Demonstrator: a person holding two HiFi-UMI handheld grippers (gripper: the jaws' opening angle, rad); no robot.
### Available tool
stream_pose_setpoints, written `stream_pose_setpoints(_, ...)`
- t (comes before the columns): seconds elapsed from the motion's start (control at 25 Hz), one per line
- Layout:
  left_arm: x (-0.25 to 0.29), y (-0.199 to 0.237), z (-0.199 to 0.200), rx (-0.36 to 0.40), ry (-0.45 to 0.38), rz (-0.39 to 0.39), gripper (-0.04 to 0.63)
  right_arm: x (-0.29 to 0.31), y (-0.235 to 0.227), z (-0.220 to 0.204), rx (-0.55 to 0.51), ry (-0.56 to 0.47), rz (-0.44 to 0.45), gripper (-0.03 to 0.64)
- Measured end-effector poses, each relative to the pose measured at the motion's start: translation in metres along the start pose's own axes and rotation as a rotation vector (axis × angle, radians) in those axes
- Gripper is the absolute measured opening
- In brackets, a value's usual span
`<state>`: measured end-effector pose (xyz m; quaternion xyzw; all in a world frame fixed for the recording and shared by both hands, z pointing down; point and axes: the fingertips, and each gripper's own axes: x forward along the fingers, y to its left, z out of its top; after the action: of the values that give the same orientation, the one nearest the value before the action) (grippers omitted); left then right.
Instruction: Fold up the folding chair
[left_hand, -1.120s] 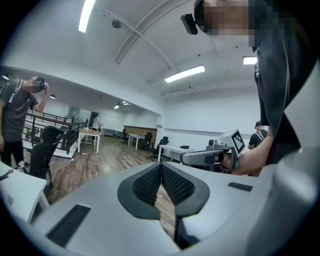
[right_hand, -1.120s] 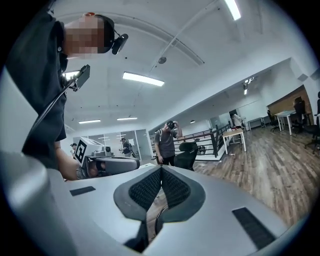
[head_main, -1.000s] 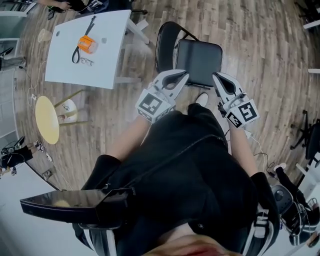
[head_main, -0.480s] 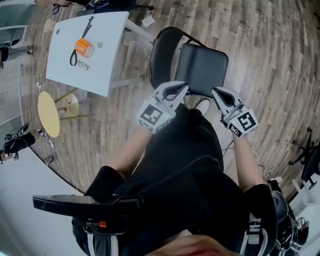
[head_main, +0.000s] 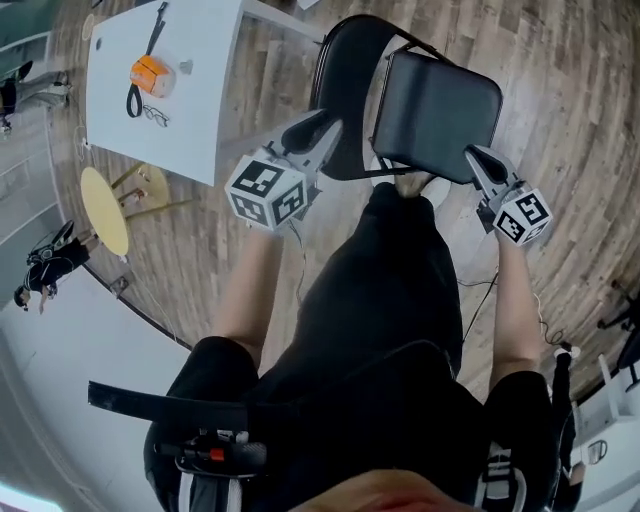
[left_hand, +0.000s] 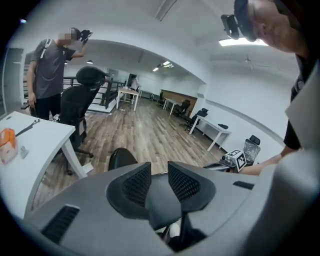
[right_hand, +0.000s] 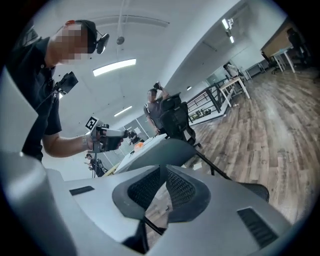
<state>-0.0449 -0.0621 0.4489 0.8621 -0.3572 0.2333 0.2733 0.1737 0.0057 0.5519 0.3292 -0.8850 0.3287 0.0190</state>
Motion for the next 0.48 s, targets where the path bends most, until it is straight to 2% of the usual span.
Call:
stream_pose_setpoints(0.08,0.002,0.035,-0.011,-0.032,0.053,0.042,0.135,0.005,-0.028,-0.025,0.062,0.011,-0.001,0.059)
stream_pose_setpoints(0.24,0.017,0.088,-0.046,-0.114,0.195,0.104,0.210,0.005,-0.082,-0.075,0.147,0.047,-0.037,0.125)
stream_pose_setpoints(0.36,0.031,0.107,-0.073,-0.139,0.287,0.125,0.236,-0.001,-0.115,-0.109,0.180,0.080,-0.065,0.171)
stream_pose_setpoints(0.48,0.042,0.115,-0.089,-0.161,0.335,0.120,0.241,-0.010,-0.145,-0.140,0.257,0.079,-0.098,0.234)
